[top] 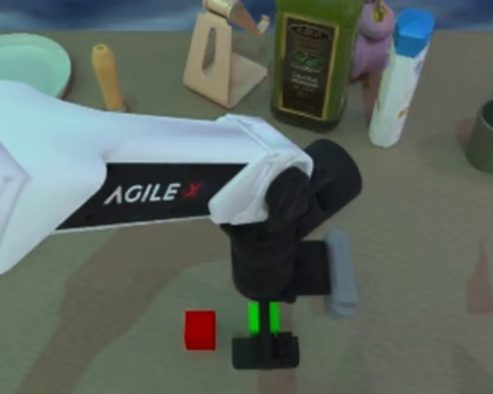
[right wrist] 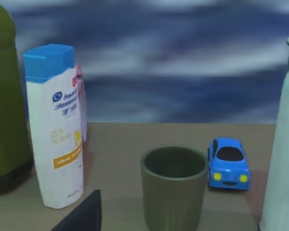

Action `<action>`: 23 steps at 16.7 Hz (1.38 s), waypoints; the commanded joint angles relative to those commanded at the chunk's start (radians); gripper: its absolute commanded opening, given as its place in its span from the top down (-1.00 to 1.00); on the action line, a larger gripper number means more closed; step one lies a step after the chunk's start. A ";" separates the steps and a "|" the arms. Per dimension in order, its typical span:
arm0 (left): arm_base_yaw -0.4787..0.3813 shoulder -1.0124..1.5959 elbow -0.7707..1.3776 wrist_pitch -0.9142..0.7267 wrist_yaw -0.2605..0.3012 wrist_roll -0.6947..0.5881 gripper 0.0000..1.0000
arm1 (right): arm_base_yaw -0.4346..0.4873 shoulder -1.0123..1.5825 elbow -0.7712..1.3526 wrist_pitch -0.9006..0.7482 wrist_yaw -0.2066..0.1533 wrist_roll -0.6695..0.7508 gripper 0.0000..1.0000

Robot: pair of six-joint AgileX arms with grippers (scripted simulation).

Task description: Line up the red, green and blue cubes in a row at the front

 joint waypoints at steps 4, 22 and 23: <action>0.010 -0.039 0.085 -0.132 0.001 -0.001 -1.00 | 0.000 0.000 0.000 0.000 0.000 0.000 -1.00; 0.213 -0.450 -0.162 -0.022 -0.017 -0.133 -1.00 | 0.112 0.461 0.461 -0.293 0.001 -0.078 -1.00; 0.253 -0.535 -0.229 0.021 -0.019 -0.162 -1.00 | 0.132 0.563 0.557 -0.352 0.002 -0.093 -1.00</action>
